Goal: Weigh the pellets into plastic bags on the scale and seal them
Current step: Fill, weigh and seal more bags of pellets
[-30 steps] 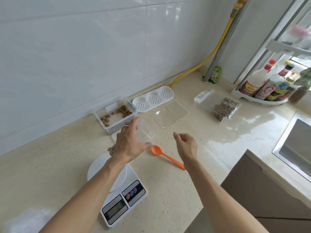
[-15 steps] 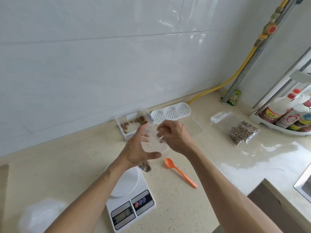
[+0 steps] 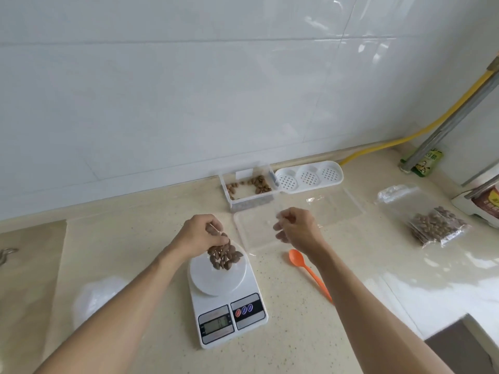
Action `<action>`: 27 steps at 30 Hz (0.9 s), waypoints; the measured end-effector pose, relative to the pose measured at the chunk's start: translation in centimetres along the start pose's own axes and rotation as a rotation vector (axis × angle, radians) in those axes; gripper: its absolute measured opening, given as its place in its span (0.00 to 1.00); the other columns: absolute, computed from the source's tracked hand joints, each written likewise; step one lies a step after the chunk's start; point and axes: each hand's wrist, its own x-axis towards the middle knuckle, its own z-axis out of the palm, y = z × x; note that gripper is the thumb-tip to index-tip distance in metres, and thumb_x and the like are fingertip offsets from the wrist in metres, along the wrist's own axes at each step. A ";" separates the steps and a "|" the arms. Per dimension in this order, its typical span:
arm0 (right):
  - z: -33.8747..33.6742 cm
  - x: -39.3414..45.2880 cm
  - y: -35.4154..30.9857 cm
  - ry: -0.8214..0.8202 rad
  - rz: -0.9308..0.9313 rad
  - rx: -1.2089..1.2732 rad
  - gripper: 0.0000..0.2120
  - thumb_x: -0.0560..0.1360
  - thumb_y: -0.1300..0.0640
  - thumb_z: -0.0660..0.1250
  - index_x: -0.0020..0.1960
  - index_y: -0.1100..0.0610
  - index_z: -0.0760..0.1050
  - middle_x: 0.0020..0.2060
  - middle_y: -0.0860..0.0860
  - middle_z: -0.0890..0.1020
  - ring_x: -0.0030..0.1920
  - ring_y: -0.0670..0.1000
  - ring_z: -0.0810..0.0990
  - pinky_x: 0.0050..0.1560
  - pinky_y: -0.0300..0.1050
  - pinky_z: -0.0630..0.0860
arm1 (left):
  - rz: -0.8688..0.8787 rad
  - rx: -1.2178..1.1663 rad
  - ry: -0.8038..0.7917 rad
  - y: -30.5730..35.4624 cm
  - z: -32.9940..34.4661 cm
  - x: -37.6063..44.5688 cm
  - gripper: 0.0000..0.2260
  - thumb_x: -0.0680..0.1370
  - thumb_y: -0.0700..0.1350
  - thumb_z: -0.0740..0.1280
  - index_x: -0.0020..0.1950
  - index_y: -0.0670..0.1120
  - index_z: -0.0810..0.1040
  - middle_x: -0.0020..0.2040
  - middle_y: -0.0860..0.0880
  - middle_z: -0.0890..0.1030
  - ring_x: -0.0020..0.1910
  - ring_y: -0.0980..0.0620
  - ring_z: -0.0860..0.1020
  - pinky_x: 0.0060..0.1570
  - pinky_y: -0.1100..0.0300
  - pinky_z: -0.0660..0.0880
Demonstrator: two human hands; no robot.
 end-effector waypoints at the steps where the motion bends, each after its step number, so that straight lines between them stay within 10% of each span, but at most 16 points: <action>1: 0.6 0.2 1.0 0.001 0.056 0.035 0.07 0.80 0.62 0.63 0.45 0.57 0.77 0.39 0.57 0.84 0.32 0.52 0.82 0.36 0.46 0.80 | -0.008 0.008 0.029 -0.5 -0.1 -0.1 0.10 0.67 0.42 0.79 0.42 0.50 0.80 0.41 0.48 0.81 0.37 0.53 0.79 0.39 0.59 0.76; 11: 4.1 1.3 5.2 -0.026 0.254 0.031 0.08 0.79 0.62 0.65 0.58 0.61 0.76 0.43 0.56 0.84 0.37 0.52 0.83 0.43 0.48 0.84 | -0.034 0.171 0.122 -5.2 1.7 -0.8 0.11 0.73 0.40 0.72 0.53 0.51 0.77 0.47 0.52 0.78 0.46 0.54 0.77 0.44 0.66 0.71; 19: 4.5 0.9 4.5 0.076 -0.123 -0.554 0.22 0.80 0.52 0.62 0.71 0.59 0.67 0.69 0.58 0.72 0.68 0.60 0.68 0.65 0.57 0.68 | 0.271 0.629 0.283 -6.0 1.8 -2.6 0.18 0.78 0.50 0.63 0.65 0.43 0.73 0.59 0.43 0.76 0.62 0.42 0.73 0.55 0.48 0.75; 27: 7.1 -0.6 1.7 -0.047 -0.409 -0.810 0.27 0.83 0.44 0.49 0.78 0.55 0.57 0.79 0.54 0.56 0.79 0.55 0.50 0.78 0.55 0.48 | 0.139 0.869 0.159 -10.5 3.8 -6.7 0.34 0.78 0.65 0.38 0.79 0.47 0.48 0.79 0.44 0.53 0.78 0.44 0.43 0.74 0.42 0.41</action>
